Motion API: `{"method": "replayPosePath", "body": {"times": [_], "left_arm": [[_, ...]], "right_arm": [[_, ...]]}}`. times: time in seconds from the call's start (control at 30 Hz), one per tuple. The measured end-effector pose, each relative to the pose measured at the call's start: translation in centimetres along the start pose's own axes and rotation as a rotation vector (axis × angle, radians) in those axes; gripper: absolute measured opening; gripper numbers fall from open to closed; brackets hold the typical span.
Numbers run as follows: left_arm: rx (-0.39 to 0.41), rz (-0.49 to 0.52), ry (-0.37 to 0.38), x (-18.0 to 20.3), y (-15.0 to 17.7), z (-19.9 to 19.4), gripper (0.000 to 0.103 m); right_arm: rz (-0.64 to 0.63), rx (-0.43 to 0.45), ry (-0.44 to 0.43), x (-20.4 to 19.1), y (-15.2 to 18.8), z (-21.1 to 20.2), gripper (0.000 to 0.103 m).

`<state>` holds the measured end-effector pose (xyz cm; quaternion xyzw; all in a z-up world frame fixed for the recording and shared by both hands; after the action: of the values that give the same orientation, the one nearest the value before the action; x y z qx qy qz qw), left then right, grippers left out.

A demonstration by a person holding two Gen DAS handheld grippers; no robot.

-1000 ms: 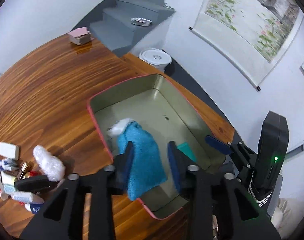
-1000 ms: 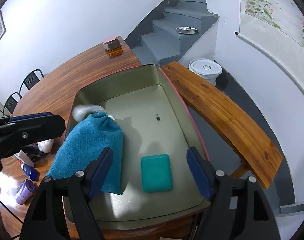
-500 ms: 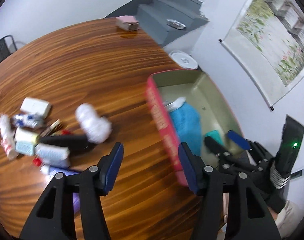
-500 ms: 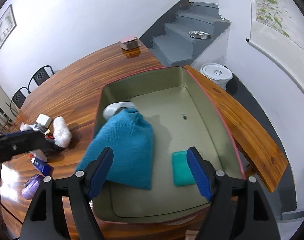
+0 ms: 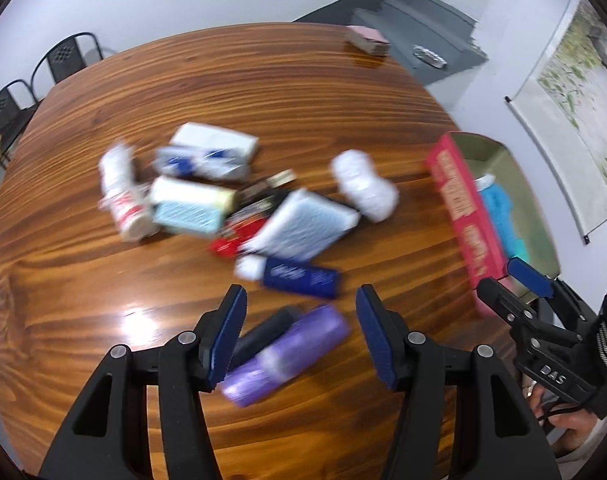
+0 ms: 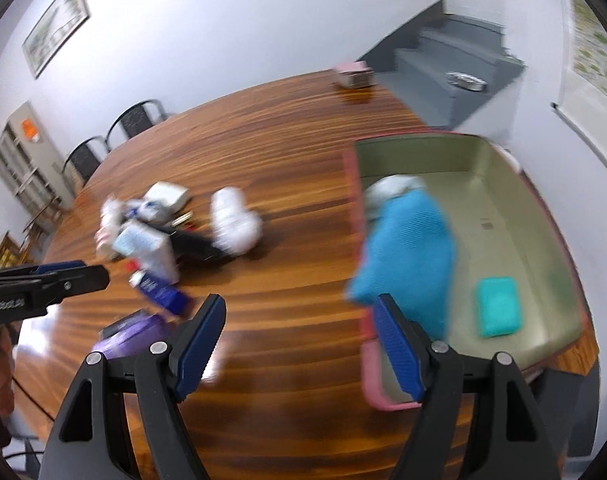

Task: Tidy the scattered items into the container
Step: 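Withdraw both grippers from the tin back over the table items, then grasp the purple roll of bags with the right gripper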

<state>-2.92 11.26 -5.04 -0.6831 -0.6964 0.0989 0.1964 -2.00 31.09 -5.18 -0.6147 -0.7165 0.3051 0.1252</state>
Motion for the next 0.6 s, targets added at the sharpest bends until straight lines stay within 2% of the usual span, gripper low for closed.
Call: {"method": "replayPosePath", "body": {"times": [0.13,0.23,0.37,0.6], "left_arm": [[-0.022,0.025,-0.042,-3.0,1.7,0.7,0.060],[-0.041,0.050,-0.037,-4.1,2.9,1.4,0.060],[-0.068,0.091,-0.032,-4.9,3.8,2.5,0.060],[-0.105,0.162,-0.013,-5.8,4.2,4.6,0.060]], "right_arm": [[-0.043,-0.071,-0.077,-3.9,1.6,1.5,0.080],[-0.056,-0.141,-0.111,-6.1,3.1,2.9,0.080],[-0.071,-0.196,-0.114,-8.0,4.5,4.0,0.080],[-0.044,-0.233,-0.088,-9.5,5.5,4.7,0.080]]}}
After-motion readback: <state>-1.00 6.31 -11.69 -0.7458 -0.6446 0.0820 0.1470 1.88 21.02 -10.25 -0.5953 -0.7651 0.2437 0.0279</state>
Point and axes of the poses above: each gripper's, at about its wrist camera, not at the fingertips, and z roughly the way its jaws point, x to its right, y to its underside, the point moved 8 cm from there along z, roughly the way its jaws point, and after that the axes turned 1 degree about -x, right-handed, at the moved point
